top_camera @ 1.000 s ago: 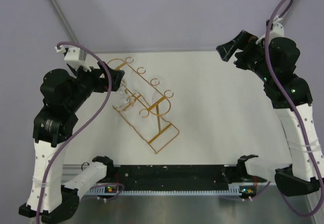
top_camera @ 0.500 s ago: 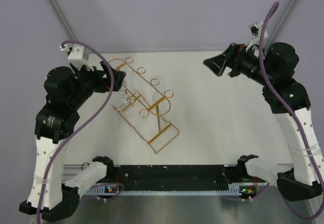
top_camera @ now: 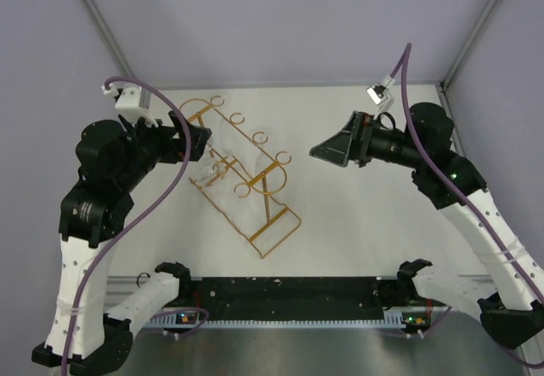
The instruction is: Take the wine glass off the wine glass rack
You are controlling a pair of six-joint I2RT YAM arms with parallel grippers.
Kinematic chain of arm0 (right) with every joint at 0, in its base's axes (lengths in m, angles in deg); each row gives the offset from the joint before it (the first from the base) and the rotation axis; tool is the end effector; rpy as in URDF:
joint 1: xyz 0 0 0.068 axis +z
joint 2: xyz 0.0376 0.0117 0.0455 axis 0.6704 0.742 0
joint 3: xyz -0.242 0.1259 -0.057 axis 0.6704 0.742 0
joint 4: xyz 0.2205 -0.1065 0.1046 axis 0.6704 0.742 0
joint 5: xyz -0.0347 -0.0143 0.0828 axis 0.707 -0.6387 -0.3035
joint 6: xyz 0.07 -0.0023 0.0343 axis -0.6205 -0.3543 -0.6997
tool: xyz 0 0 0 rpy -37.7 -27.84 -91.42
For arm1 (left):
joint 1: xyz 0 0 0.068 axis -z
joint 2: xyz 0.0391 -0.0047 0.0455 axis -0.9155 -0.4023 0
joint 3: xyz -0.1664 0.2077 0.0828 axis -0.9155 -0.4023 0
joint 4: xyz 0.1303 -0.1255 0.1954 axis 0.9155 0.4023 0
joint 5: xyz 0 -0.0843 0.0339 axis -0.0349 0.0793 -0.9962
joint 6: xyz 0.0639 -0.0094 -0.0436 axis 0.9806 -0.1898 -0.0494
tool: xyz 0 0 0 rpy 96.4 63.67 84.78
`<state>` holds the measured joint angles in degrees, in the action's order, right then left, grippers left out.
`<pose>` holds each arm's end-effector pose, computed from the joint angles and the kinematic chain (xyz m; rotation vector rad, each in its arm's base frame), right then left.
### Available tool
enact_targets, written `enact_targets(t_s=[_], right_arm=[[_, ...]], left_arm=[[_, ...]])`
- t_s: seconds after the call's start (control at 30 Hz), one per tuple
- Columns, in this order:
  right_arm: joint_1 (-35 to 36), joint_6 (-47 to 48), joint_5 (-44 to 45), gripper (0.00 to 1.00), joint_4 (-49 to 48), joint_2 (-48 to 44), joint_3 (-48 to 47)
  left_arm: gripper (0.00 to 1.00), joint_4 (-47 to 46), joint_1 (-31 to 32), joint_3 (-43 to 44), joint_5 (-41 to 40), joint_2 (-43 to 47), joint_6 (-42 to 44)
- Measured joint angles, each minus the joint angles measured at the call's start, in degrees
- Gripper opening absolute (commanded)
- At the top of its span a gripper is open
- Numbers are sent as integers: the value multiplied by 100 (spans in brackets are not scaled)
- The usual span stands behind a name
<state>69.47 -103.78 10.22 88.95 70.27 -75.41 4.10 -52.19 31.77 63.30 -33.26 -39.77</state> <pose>0.1874 0.1373 0.4420 -0.2760 1.9178 1.2933 0.1532 -0.0481 0.4891 0.0488 1.7822 -0.5256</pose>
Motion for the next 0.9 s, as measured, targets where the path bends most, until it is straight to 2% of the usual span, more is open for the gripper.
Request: enact_targets(t_s=[0.2,0.5,0.9], right_arm=[[584,-800,24,91,-605,-17,533],[850,-1950,195,84,-1698,-15,1384],[1377,-2699,278,69,-2568,223,1598]], left_arm=[[98,15,0,-90,0,13,-20],[98,17,0,-105,24,127,-22],[98,17,0,-116,22,151,-17]])
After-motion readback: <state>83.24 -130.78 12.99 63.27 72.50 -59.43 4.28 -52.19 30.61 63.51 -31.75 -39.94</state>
